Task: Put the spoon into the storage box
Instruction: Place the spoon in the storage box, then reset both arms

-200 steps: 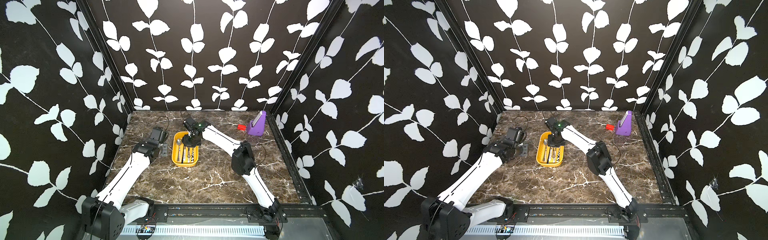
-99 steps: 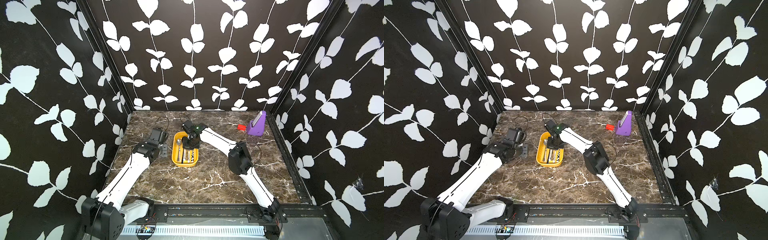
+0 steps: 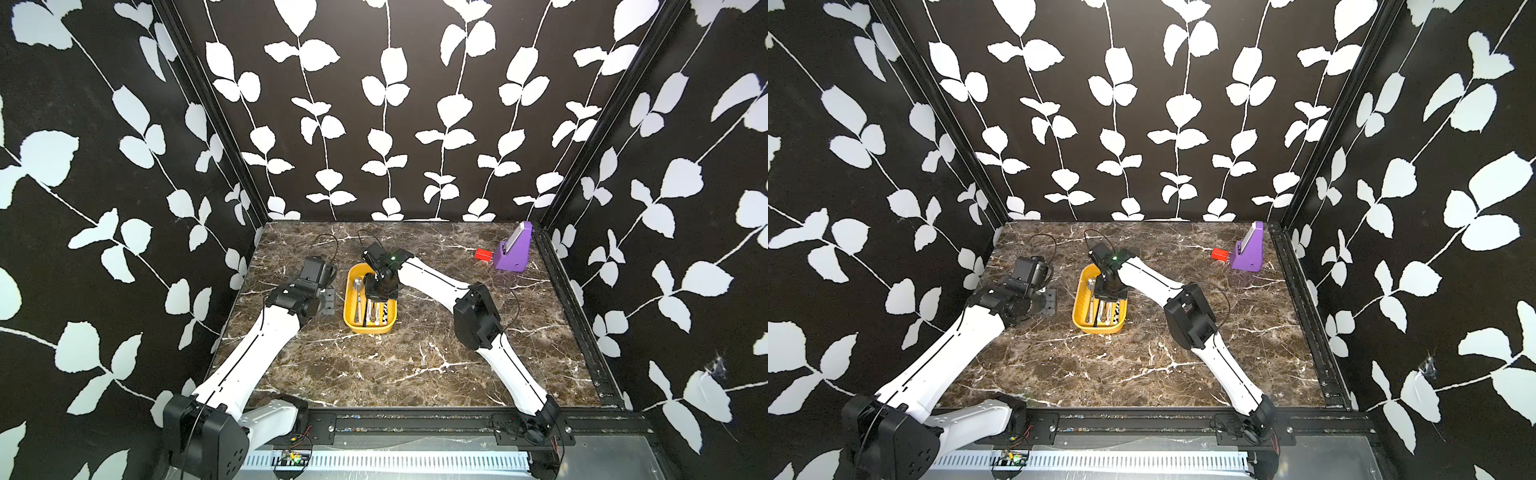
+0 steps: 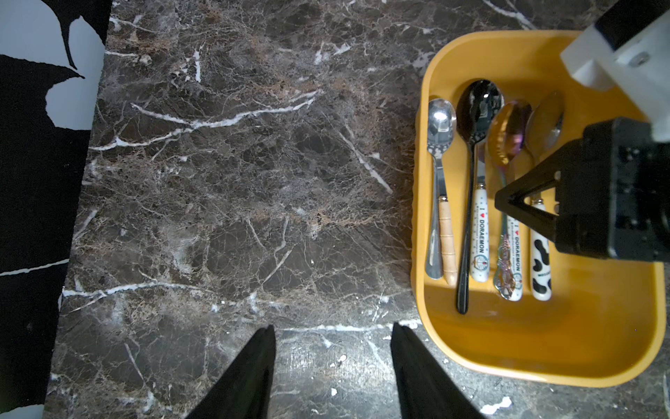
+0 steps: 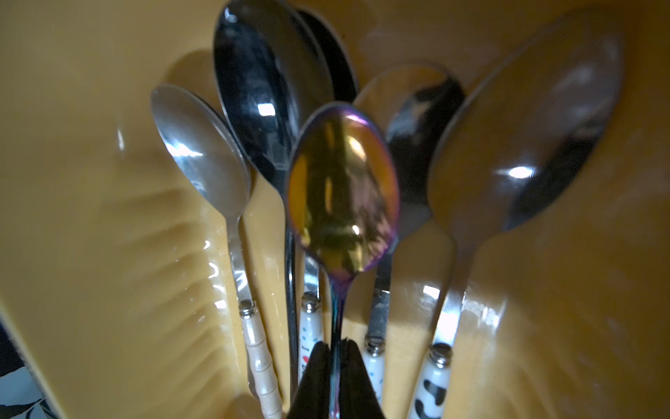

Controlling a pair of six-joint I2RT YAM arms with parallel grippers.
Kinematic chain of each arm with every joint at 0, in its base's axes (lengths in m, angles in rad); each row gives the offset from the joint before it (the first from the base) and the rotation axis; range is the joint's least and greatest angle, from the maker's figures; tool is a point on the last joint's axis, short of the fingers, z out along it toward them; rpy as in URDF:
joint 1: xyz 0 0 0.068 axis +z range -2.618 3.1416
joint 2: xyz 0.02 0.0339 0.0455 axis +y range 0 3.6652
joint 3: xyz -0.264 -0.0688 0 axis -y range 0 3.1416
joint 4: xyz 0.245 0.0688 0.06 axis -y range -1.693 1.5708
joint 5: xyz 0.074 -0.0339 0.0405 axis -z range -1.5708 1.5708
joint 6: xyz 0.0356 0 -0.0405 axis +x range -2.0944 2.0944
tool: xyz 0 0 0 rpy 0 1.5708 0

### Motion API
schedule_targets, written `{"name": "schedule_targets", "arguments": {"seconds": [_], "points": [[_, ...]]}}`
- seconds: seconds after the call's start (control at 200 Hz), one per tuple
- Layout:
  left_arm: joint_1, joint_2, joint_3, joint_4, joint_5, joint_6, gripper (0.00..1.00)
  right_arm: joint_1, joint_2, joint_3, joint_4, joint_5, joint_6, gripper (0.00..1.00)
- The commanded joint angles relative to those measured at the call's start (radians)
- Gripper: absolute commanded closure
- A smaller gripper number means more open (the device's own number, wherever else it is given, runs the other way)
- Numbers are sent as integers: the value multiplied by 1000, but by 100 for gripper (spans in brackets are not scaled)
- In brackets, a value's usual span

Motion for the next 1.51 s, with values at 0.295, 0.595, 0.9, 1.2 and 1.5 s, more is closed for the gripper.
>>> {"name": "schedule_targets", "arguments": {"seconds": [0.295, 0.595, 0.9, 1.2, 1.5], "points": [[5, -29, 2, 20, 2, -21, 42, 10, -58, 6, -14, 94, -66, 79], [6, -26, 73, 171, -100, 12, 32, -41, -324, -53, 59, 284, -309, 62], [5, -142, -117, 704, -164, 313, 25, -227, -876, -703, 621, 533, -581, 22], [12, -155, -417, 966, -229, 412, 26, -426, -1279, -1453, 938, 652, -760, 9], [29, -23, -654, 1354, -282, 433, 27, -616, -1339, -1822, 1256, 715, -782, 9]]}}
